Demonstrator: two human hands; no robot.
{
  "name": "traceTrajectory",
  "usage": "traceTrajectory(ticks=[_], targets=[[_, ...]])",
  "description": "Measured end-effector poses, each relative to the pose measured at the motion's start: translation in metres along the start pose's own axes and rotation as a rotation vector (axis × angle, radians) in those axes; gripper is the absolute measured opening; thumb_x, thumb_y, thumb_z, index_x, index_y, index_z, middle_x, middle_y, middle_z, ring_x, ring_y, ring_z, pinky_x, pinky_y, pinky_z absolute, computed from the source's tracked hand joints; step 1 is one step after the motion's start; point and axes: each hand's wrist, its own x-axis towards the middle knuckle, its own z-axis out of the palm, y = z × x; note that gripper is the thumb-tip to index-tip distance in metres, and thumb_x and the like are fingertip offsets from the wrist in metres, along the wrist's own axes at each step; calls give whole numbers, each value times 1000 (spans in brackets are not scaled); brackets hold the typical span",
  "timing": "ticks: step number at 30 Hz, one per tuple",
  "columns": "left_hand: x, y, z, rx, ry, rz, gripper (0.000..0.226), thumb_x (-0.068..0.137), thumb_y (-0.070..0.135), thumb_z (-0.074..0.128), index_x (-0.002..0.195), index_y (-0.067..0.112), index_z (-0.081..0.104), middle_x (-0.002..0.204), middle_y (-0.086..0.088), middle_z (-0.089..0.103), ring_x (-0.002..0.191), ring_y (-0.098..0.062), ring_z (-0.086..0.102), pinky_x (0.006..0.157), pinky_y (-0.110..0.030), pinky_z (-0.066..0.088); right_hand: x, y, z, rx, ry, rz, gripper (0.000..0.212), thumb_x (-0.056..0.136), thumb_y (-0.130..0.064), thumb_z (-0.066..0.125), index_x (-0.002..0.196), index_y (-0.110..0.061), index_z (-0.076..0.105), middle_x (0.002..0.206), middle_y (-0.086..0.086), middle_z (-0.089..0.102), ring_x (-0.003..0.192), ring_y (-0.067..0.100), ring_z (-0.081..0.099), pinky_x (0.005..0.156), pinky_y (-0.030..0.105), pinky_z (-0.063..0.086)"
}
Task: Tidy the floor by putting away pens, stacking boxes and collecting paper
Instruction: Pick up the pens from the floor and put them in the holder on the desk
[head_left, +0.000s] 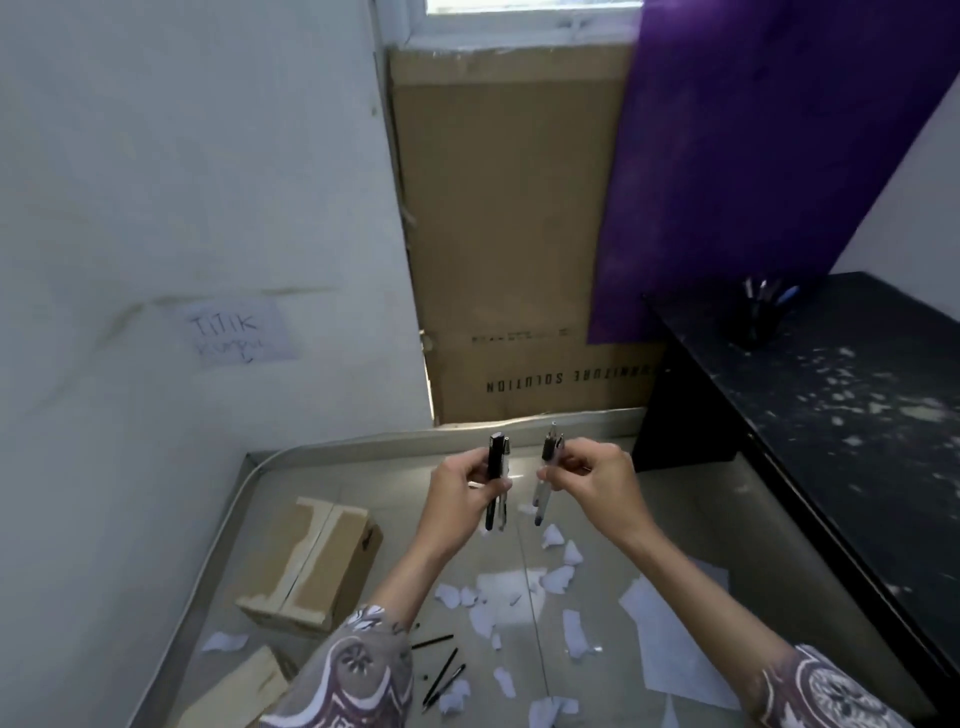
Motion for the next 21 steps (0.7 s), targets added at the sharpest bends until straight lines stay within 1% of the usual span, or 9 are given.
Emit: traceTrajectory(ticks=[3, 6, 8, 9, 11, 14, 16, 19, 21], targets=[[2, 29, 6, -28, -56, 40, 20, 78, 2, 68, 72, 19, 59, 70, 0, 63, 72, -13, 62, 77, -28, 54, -13, -16, -23, 44, 75, 18, 4, 76, -9, 72, 73, -7, 71, 70, 3, 71, 66, 9, 66, 67, 29, 55], [8, 51, 14, -46, -120, 69, 23, 80, 1, 67, 72, 20, 56, 69, 0, 63, 74, -16, 66, 80, -32, 56, -22, -24, -41, 96, 158, 36, 4, 76, -8, 71, 76, -4, 72, 72, 9, 72, 65, 9, 65, 66, 28, 54], [13, 61, 21, -52, -126, 91, 24, 81, 1, 66, 72, 21, 56, 72, -2, 65, 76, -17, 67, 80, -29, 56, -25, -24, -52, 138, 221, 49, 5, 76, -7, 72, 73, -3, 71, 69, 11, 70, 63, 10, 64, 63, 24, 53], [16, 66, 26, -56, -128, 105, 24, 81, 1, 66, 72, 21, 56, 73, -4, 66, 77, -17, 67, 78, -27, 56, -26, -25, -57, 159, 258, 53, 5, 75, -7, 72, 71, -4, 71, 67, 10, 69, 61, 8, 63, 61, 20, 53], [24, 75, 37, -59, -135, 136, 17, 81, 0, 66, 76, 15, 59, 76, -9, 66, 78, -19, 67, 75, -20, 55, -28, -22, -68, 182, 315, 62, 6, 75, -8, 73, 70, -5, 71, 64, 7, 68, 57, 3, 62, 57, 14, 49], [42, 88, 54, -55, -165, 178, 7, 79, -2, 66, 80, 3, 62, 77, -10, 67, 77, -18, 67, 71, -16, 54, -19, -10, -87, 211, 385, 79, 8, 76, -10, 73, 71, -4, 71, 67, 11, 71, 60, 8, 64, 60, 18, 51], [61, 97, 69, -57, -194, 186, 6, 79, -3, 66, 81, 2, 62, 77, -8, 67, 77, -15, 67, 70, -14, 53, -7, -1, -104, 238, 417, 92, 5, 76, -9, 73, 72, -5, 72, 67, 9, 72, 63, 13, 66, 63, 23, 53], [95, 108, 95, -54, -218, 198, 15, 79, -2, 66, 73, 10, 61, 70, 1, 65, 68, -3, 64, 67, -13, 51, 19, 15, -135, 285, 462, 97, 7, 76, -4, 72, 71, -9, 72, 62, -2, 71, 62, 9, 66, 65, 24, 55], [124, 113, 115, -54, -230, 189, 21, 80, -2, 66, 70, 15, 58, 69, 2, 65, 69, -4, 64, 70, -17, 53, 43, 26, -160, 308, 486, 97, 7, 76, -3, 71, 71, -8, 73, 61, -3, 70, 62, 8, 66, 64, 21, 55]])
